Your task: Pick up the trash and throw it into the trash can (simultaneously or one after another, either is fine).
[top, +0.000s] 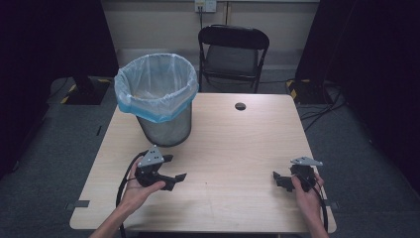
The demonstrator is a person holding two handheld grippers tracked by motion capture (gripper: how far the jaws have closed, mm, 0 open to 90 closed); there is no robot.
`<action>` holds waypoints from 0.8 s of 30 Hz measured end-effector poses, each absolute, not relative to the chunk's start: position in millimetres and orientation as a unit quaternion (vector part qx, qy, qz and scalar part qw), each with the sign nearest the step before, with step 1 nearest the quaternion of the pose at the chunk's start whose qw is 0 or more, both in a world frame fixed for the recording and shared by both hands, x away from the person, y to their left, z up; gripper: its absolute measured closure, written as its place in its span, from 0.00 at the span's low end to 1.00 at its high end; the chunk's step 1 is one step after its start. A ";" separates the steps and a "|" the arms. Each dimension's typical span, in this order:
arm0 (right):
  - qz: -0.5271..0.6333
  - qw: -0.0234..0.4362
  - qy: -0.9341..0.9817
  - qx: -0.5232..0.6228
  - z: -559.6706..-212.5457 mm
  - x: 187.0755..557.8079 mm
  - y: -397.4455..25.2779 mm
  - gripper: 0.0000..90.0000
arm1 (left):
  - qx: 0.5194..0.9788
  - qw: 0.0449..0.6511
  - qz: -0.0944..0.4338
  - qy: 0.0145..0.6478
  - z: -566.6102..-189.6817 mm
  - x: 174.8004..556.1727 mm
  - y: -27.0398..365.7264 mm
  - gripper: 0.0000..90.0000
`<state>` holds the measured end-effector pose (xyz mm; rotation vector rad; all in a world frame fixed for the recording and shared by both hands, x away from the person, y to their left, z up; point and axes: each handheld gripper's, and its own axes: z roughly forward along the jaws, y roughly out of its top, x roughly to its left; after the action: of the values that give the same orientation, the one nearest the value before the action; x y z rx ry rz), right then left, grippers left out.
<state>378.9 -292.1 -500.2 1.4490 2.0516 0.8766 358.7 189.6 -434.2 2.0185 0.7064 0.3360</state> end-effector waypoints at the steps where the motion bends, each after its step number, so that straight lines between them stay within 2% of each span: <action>1: 0.320 0.237 0.749 0.529 -500.2 378.9 -292.0 0.11 | 0.829 0.459 0.135 0.288 -438.8 358.7 189.9 0.18; 7: 0.320 0.237 0.749 0.529 -500.2 378.9 -292.0 0.11 | 0.849 0.411 0.127 0.307 -470.0 359.5 191.6 0.21; 16: 0.320 0.238 0.749 0.529 -500.2 378.9 -292.0 0.11 | 0.859 0.362 0.132 0.338 -496.2 366.0 193.2 0.21; 24: 0.320 0.237 0.749 0.529 -500.2 378.9 -292.0 0.11 | 0.855 0.372 0.145 0.331 -500.3 362.8 192.4 0.16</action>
<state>378.9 -292.0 -500.2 1.4503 2.0528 0.8780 362.8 192.4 -500.3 2.1915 0.8475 0.3703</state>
